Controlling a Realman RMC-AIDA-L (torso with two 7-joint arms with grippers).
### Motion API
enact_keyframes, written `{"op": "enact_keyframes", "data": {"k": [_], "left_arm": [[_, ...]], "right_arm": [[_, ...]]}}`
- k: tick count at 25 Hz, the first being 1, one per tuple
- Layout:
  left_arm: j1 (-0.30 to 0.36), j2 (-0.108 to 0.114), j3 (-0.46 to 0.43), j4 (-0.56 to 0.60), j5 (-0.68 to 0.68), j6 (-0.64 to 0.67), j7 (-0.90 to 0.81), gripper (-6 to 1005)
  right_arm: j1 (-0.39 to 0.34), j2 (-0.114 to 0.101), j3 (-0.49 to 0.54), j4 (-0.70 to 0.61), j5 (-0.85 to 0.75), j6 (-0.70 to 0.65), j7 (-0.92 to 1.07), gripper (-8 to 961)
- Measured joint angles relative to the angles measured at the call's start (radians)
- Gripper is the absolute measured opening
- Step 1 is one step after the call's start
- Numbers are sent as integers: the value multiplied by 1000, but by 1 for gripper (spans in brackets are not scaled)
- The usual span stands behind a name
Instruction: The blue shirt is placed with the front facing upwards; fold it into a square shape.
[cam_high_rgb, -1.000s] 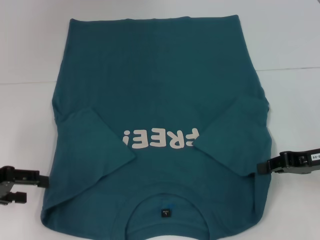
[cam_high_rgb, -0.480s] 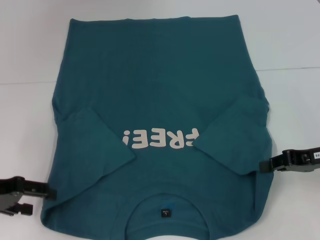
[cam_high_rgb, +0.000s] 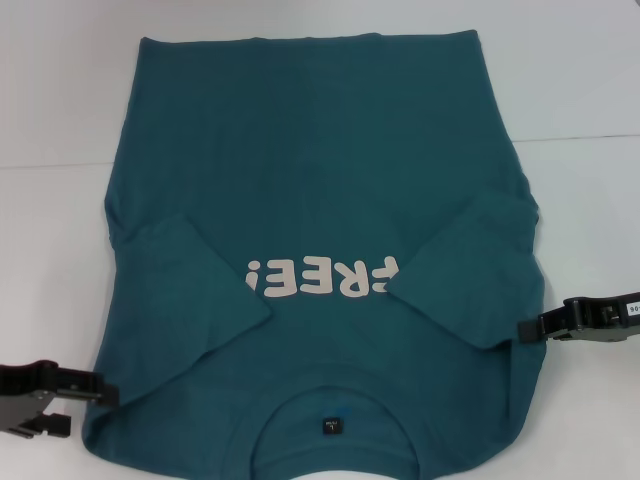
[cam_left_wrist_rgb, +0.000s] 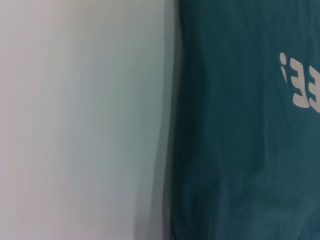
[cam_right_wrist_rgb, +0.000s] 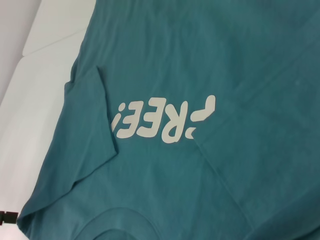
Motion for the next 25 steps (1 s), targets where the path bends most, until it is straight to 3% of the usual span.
{"op": "enact_keyframes", "data": {"k": [25], "left_arm": [[-17, -13, 45, 20, 4, -43, 7, 876]], "right_arm": [[6, -1, 0, 0, 0, 0, -5, 44]]}}
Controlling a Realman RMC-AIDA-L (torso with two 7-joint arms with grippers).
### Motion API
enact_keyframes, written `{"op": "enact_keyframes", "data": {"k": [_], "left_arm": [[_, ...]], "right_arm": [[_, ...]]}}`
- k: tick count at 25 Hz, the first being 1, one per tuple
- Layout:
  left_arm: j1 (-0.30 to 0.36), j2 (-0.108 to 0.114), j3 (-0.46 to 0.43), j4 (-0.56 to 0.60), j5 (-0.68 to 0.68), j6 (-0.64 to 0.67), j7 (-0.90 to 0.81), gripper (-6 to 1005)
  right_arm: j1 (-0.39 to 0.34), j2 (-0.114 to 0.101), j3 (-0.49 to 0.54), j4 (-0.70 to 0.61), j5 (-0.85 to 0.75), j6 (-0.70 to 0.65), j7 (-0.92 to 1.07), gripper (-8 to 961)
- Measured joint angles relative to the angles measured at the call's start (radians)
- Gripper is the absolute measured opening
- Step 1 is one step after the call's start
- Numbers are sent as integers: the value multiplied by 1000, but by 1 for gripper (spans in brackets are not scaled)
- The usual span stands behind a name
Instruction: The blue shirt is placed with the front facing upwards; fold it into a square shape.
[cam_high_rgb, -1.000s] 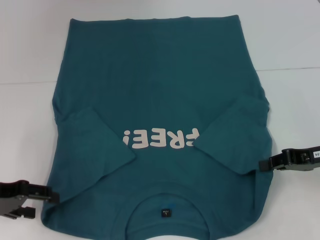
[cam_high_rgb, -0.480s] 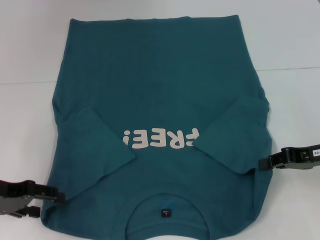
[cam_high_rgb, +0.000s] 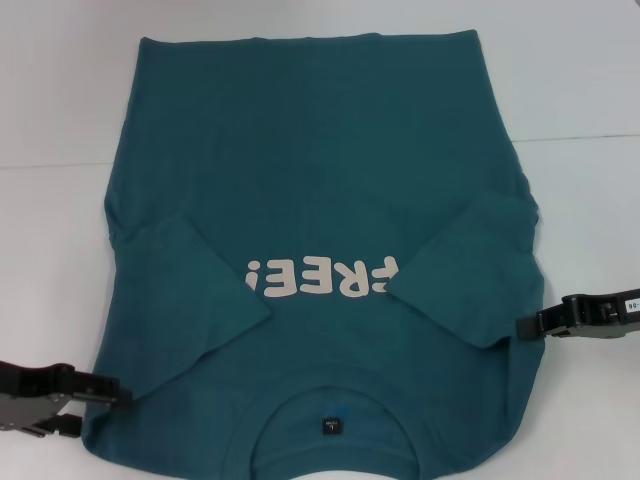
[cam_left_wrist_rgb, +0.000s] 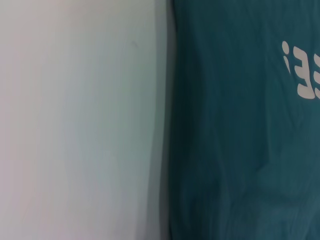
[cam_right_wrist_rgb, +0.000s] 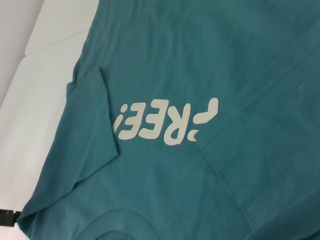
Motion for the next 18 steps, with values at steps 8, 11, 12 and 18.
{"op": "enact_keyframes", "data": {"k": [8, 11, 12, 18], "left_arm": [[-13, 2, 3, 26, 0, -24, -2, 875], [-17, 3, 4, 36, 0, -30, -2, 875], [-19, 3, 4, 38, 4, -33, -2, 875], [-24, 3, 5, 39, 20, -37, -5, 876]], "right_arm": [[3, 1, -1, 0, 0, 0, -1, 44], [3, 1, 1, 0, 1, 0, -3, 44], [3, 1, 1, 0, 1, 0, -4, 44], [2, 1, -1, 0, 10, 0, -6, 44]]}}
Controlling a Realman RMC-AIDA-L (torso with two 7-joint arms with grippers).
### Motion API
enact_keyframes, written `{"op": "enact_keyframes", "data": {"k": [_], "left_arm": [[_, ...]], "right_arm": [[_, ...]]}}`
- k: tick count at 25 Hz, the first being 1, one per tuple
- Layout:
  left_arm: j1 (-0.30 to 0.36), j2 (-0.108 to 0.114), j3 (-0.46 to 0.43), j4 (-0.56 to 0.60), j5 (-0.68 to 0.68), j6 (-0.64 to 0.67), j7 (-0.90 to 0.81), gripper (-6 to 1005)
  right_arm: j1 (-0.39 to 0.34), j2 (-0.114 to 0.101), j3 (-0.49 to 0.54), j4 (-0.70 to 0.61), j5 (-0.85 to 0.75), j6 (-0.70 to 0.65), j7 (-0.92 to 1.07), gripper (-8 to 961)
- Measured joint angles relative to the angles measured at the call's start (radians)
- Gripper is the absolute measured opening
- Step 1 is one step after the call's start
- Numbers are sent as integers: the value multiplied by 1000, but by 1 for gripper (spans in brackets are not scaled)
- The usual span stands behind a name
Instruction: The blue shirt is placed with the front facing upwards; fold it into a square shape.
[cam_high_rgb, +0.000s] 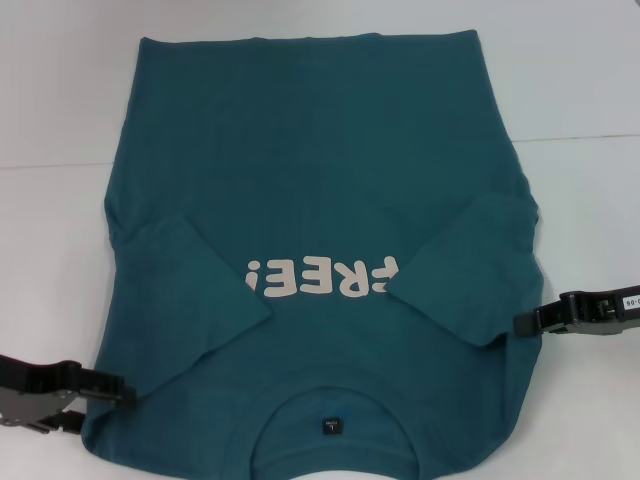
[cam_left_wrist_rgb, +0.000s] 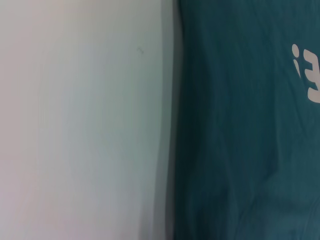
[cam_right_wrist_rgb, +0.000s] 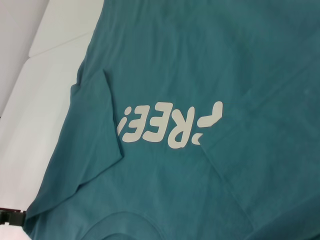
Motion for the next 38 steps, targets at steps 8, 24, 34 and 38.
{"op": "enact_keyframes", "data": {"k": [8, 24, 34, 38], "left_arm": [[-10, -3, 0, 0, 17, -14, -9, 793], [-18, -10, 56, -1, 23, -50, -9, 251], [-20, -9, 55, -11, 17, -51, 2, 64], [-17, -11, 55, -14, 16, -51, 17, 60]], "right_arm": [[2, 0, -1, 0, 1, 0, -1, 44], [6, 0, -2, 0, 1, 5, -1, 44], [13, 0, -4, 0, 1, 8, -2, 44], [13, -3, -1, 0, 1, 12, -3, 44]]}}
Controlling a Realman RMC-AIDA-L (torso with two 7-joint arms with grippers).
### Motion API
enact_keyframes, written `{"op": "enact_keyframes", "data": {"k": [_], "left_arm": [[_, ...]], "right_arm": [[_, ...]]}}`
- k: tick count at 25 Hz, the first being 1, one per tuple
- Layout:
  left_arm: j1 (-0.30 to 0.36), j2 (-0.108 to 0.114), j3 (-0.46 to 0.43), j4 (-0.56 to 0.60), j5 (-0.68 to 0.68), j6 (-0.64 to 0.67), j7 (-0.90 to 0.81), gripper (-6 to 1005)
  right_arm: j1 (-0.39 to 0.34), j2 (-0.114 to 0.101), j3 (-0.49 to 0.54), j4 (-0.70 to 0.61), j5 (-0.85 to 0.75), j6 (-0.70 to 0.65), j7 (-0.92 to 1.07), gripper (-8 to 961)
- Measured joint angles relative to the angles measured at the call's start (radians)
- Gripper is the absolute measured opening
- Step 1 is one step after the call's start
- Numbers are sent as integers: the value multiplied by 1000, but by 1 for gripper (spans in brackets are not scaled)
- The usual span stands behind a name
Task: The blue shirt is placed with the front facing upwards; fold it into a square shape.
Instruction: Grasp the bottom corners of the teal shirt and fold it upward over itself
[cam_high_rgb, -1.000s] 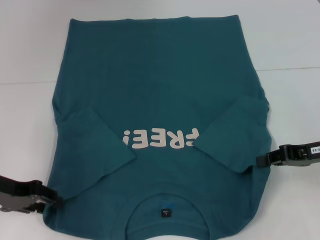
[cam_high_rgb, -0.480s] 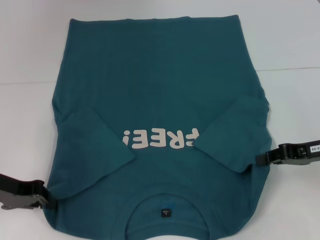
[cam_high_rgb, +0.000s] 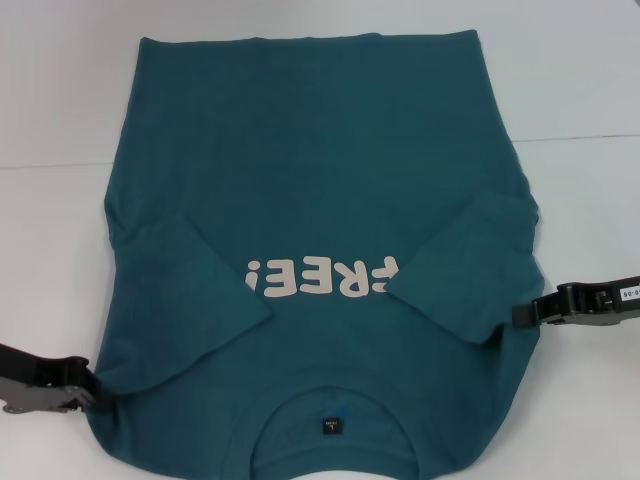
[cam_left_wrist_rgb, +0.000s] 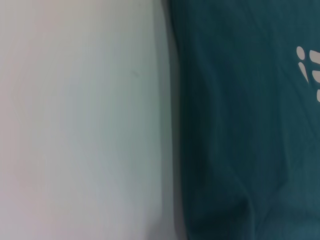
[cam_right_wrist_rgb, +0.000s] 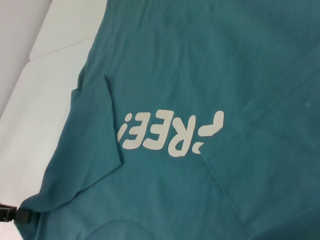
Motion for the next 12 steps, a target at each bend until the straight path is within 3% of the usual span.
{"op": "enact_keyframes", "data": {"k": [12], "left_arm": [[5, -7, -1, -11, -8, -16, 43, 49]], "right_arm": [[-15, -2, 5, 0, 0, -5, -34, 44]]}}
